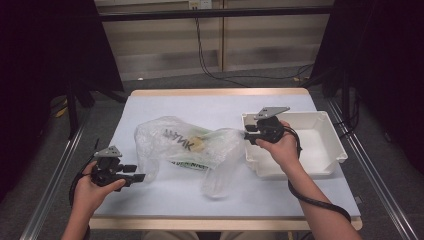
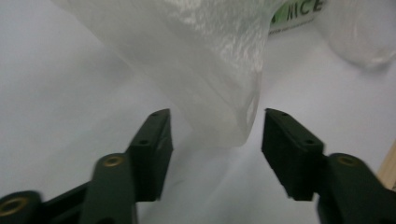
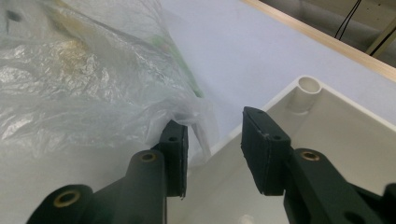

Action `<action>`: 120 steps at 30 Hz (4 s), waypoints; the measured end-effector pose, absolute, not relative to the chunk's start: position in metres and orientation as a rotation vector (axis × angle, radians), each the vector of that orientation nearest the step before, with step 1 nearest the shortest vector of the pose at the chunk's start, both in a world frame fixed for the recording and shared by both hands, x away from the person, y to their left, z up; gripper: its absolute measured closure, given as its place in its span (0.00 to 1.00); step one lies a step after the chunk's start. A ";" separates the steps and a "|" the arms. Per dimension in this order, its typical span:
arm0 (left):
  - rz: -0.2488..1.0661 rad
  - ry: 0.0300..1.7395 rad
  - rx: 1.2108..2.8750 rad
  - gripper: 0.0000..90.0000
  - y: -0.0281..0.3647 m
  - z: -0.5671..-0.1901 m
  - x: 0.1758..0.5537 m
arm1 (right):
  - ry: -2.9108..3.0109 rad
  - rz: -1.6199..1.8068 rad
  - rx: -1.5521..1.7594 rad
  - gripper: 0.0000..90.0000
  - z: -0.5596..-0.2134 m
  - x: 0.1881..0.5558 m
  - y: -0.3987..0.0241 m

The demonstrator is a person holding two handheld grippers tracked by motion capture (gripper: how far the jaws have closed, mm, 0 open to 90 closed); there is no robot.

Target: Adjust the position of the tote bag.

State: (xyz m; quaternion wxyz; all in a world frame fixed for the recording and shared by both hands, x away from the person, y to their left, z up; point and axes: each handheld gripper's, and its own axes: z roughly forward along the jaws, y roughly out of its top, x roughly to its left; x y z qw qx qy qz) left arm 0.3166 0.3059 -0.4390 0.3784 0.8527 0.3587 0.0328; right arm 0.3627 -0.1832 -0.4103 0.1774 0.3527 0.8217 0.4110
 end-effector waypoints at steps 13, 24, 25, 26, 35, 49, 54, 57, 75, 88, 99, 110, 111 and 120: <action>0.117 0.918 2.174 0.21 0.339 -0.423 0.320 | 2.331 1.146 1.003 0.50 -0.409 0.347 -0.191; 0.186 0.970 2.092 0.19 0.345 -0.395 0.347 | 2.379 1.136 0.983 0.42 -0.412 0.335 -0.187; 0.182 0.964 2.090 0.19 0.341 -0.395 0.353 | 2.385 1.137 0.975 0.41 -0.412 0.334 -0.186; 0.173 0.955 2.088 0.19 0.336 -0.394 0.359 | 2.387 1.131 0.973 0.41 -0.412 0.333 -0.185; 0.127 0.983 2.042 0.20 0.314 -0.400 0.410 | 2.402 1.135 0.960 0.36 -0.413 0.323 -0.182; -0.055 0.918 2.125 0.98 0.285 -0.390 0.404 | 2.401 1.173 0.906 0.31 -0.401 0.313 -0.176; -0.111 0.969 2.102 0.98 0.286 -0.383 0.389 | 2.398 1.202 0.865 0.29 -0.391 0.313 -0.167; -0.146 0.985 2.083 0.97 0.289 -0.381 0.381 | 2.402 1.210 0.838 0.27 -0.386 0.313 -0.162; -0.087 1.009 2.098 0.91 0.293 -0.383 0.360 | 2.417 1.227 0.875 0.25 -0.389 0.323 -0.175; -0.117 1.011 2.111 0.95 0.287 -0.379 0.359 | 2.459 1.287 0.779 0.41 -0.383 0.325 -0.158; -0.107 1.032 2.088 0.96 0.290 -0.375 0.364 | 2.527 1.258 0.717 1.00 -0.393 0.330 -0.147; -0.109 1.019 2.085 0.95 0.288 -0.374 0.363 | 2.507 1.346 0.805 0.20 -0.389 0.321 -0.134; -0.116 1.026 2.080 0.94 0.287 -0.375 0.364 | 2.513 1.337 0.808 0.15 -0.391 0.319 -0.131; -0.134 1.045 2.074 0.94 0.286 -0.381 0.369 | 2.503 1.187 0.749 0.31 -0.410 0.311 -0.125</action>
